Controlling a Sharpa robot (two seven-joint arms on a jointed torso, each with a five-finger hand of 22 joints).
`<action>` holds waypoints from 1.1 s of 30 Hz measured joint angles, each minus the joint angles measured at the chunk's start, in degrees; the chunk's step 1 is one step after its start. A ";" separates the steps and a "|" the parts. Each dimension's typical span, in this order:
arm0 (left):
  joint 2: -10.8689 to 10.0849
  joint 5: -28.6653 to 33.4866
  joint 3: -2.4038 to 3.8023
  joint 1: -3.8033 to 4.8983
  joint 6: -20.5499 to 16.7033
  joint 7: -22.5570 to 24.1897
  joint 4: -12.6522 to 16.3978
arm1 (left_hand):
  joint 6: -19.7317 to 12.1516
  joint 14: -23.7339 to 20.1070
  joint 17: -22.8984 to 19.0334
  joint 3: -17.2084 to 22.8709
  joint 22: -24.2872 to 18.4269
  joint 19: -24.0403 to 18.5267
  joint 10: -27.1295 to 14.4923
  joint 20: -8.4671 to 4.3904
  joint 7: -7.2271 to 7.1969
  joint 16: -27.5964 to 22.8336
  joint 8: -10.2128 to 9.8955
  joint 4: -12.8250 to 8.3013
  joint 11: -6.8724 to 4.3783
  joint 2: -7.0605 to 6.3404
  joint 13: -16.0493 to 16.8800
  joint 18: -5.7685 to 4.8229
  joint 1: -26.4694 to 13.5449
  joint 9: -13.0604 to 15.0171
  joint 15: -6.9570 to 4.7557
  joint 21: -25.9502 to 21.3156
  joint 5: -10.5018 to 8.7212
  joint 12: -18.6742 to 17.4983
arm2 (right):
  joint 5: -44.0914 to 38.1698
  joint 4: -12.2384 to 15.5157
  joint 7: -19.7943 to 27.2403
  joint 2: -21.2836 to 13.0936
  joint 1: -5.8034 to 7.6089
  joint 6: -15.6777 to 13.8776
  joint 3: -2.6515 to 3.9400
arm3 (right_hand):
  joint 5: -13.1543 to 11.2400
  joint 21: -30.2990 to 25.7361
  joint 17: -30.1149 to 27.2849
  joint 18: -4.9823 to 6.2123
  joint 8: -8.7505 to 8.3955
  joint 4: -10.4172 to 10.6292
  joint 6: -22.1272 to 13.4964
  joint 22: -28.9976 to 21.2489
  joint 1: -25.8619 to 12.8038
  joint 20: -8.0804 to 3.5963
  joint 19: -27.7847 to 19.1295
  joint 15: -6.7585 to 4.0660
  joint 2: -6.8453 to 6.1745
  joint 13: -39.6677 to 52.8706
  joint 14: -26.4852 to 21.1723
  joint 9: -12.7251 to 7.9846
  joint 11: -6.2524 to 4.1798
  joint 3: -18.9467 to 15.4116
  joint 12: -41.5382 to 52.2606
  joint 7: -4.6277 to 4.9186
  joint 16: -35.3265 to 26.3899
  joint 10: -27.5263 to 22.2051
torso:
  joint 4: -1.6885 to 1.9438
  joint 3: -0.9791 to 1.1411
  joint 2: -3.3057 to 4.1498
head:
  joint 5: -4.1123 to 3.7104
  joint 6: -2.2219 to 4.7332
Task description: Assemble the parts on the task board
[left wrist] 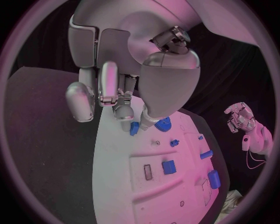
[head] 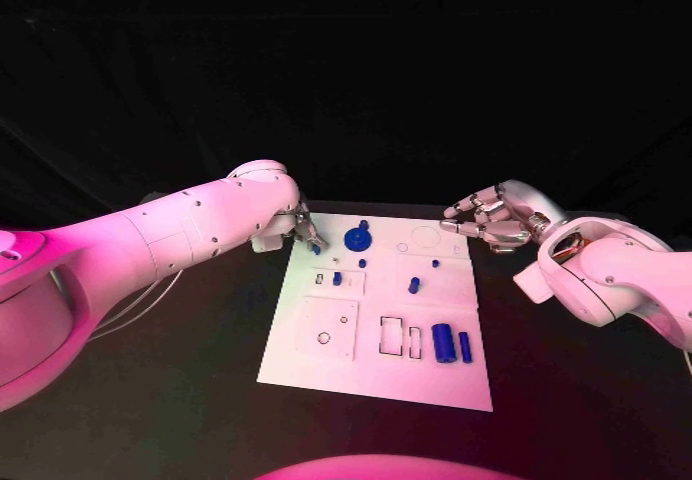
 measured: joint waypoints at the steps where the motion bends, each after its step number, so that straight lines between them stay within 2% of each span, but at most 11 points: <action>1: -0.01 0.21 0.00 0.00 -0.10 0.04 0.02 | 0.00 0.00 0.01 0.27 0.00 0.00 0.00 0.00 0.00 0.00 0.00 -0.27 0.00 0.47 -0.07 0.00 0.47 -0.02 0.00 0.00 0.00 0.00 | 0.00 0.00 0.00 0.00 0.00 0.00 0.00 | 0.00 0.00 0.00 0.00 0.00 0.00 0.00 0.00 0.00 0.00 0.00 0.00 0.00 0.00 0.00 0.00 0.00 0.00 0.00 0.00 0.00 0.00 | 0.00 -0.01 0.01 | 0.01 -0.03; 11: -0.40 2.73 0.01 -0.02 -1.06 0.41 0.32 | -0.34 0.00 0.02 3.71 0.06 0.00 -0.51 0.00 -0.31 0.00 -0.22 -3.32 -0.51 2.02 -0.65 0.00 6.09 -0.22 0.00 0.00 0.14 -0.47 | 0.00 -0.07 0.00 0.05 0.00 0.05 0.00 | 0.00 0.00 -0.01 0.00 0.00 0.00 0.00 0.00 0.00 0.00 0.00 0.00 0.00 0.00 0.00 -0.01 0.00 0.00 0.00 0.00 0.00 0.00 | -0.01 -0.04 0.02 | -0.09 -0.29; 16: -0.67 4.08 0.01 -0.02 -1.20 0.55 0.57 | -1.08 0.00 0.02 8.04 0.05 0.00 -0.83 0.00 -0.39 0.00 0.01 -5.62 -0.60 1.70 -1.27 0.00 8.59 -0.18 0.00 0.00 0.34 -1.17 | 0.00 -0.14 -0.01 0.08 0.00 0.09 0.00 | 0.00 0.00 -0.01 0.00 0.00 0.00 0.00 0.00 0.00 0.00 0.00 0.00 0.00 0.00 0.00 -0.01 0.00 0.00 0.00 0.00 0.00 0.00 | -0.01 -0.04 0.02 | -0.10 -0.32; 20: -1.33 5.15 0.01 -0.02 -1.25 0.64 1.35 | -1.37 0.00 0.01 9.72 0.06 0.00 -0.93 0.00 -0.27 0.00 0.56 -5.67 -0.50 1.48 -1.63 0.00 8.89 0.19 0.00 0.00 0.35 -1.45 | 0.01 -0.19 -0.03 0.12 -0.01 0.14 0.00 | 0.00 0.00 -0.01 0.00 0.00 0.00 0.00 0.00 0.00 0.00 0.00 0.00 0.00 0.00 0.00 -0.01 0.00 0.00 0.00 0.00 0.00 0.00 | -0.01 -0.01 -0.01 | -0.07 -0.32; 21: -1.59 5.40 0.01 -0.02 -1.28 0.67 1.68 | -1.45 0.00 0.01 10.34 0.06 0.00 -0.94 0.00 -0.19 0.00 0.86 -5.06 -0.48 1.34 -1.82 0.00 9.04 0.39 0.00 0.00 0.35 -1.45 | 0.01 -0.20 -0.03 0.12 -0.02 0.16 0.00 | 0.00 0.00 -0.02 0.00 0.00 0.00 0.00 0.00 0.00 0.00 0.00 0.00 0.00 0.00 0.00 -0.01 0.00 0.00 0.00 0.00 0.00 0.00 | -0.01 -0.01 -0.02 | -0.06 -0.33; 24: -2.88 6.06 0.01 -0.02 -1.62 0.84 3.34 | -1.52 0.00 0.01 10.90 0.14 0.00 -0.92 0.00 -0.11 0.00 1.38 -4.53 -0.49 0.56 -1.87 0.00 8.86 0.72 0.00 0.00 0.34 -1.46 | 0.01 -0.22 -0.05 0.10 -0.02 0.20 0.00 | 0.00 0.00 -0.02 0.00 0.00 0.00 0.00 0.00 0.00 0.00 0.00 0.00 0.00 0.00 0.00 -0.01 0.00 0.00 0.00 0.00 0.00 0.00 | 0.01 -0.01 -0.05 | -0.02 -0.30; 29: -5.88 6.54 0.02 -0.02 -2.92 1.20 7.46 | -1.41 0.00 0.01 13.30 0.60 0.00 -0.49 0.00 -0.21 0.00 1.90 -5.37 -0.92 -1.03 -1.72 -0.01 7.27 0.74 0.00 0.00 0.34 -1.46 | 0.01 -0.23 -0.08 -0.03 -0.02 0.25 -0.02 | 0.00 0.00 -0.02 0.00 0.00 0.00 0.00 0.00 0.00 0.00 0.00 0.00 0.00 0.00 0.00 -0.02 0.00 0.00 0.00 0.00 0.00 0.00 | 0.10 0.03 -0.10 | 0.08 -0.20; 33: -8.43 6.88 0.05 0.00 -4.18 1.35 11.21 | -1.21 0.00 0.00 14.40 0.84 0.00 -0.13 0.00 -0.41 0.00 1.99 -5.95 -0.85 -1.72 -1.58 -0.01 6.57 0.74 0.00 0.00 0.34 -1.13 | 0.01 -0.24 -0.11 -0.11 -0.03 0.29 -0.05 | 0.00 0.00 -0.02 0.00 0.00 0.00 0.00 0.00 0.00 0.00 0.00 0.00 0.00 0.00 0.00 -0.02 0.00 0.00 0.00 0.00 0.00 0.00 | 0.26 0.10 -0.14 | 0.10 -0.19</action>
